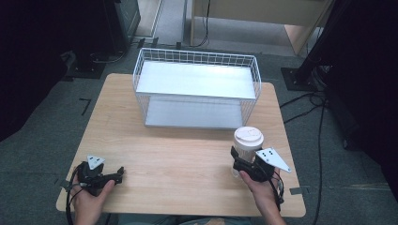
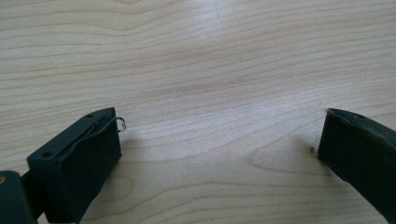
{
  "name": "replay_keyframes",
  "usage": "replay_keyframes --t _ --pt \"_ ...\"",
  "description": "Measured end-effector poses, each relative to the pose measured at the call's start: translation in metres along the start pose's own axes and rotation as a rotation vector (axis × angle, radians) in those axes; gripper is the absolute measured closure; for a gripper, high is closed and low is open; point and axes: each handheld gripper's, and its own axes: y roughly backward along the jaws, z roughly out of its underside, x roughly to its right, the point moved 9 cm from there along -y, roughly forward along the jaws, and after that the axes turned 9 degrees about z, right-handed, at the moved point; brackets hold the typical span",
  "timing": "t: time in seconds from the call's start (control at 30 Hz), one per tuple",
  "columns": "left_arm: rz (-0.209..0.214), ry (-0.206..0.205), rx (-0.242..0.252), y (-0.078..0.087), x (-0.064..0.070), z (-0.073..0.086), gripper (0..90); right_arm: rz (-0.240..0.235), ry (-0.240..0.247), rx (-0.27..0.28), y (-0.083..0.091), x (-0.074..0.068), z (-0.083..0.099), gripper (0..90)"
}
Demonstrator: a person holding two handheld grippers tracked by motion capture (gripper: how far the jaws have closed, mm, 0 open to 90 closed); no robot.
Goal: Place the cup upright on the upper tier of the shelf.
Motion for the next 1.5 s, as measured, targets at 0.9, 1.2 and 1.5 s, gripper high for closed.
replay_keyframes --t 0.9,1.2,1.5 --pt "-0.001 -0.002 0.000 0.000 0.000 0.000 0.0 -0.046 0.019 0.153 0.003 -0.038 -0.077 16.4" --pt "-0.001 -0.003 -0.002 0.000 0.000 0.000 0.0 -0.057 0.038 0.200 -0.004 -0.059 -0.103 16.4" --pt "-0.001 -0.003 -0.001 0.000 0.000 0.000 0.0 -0.043 0.040 0.244 -0.017 -0.068 -0.131 16.4"
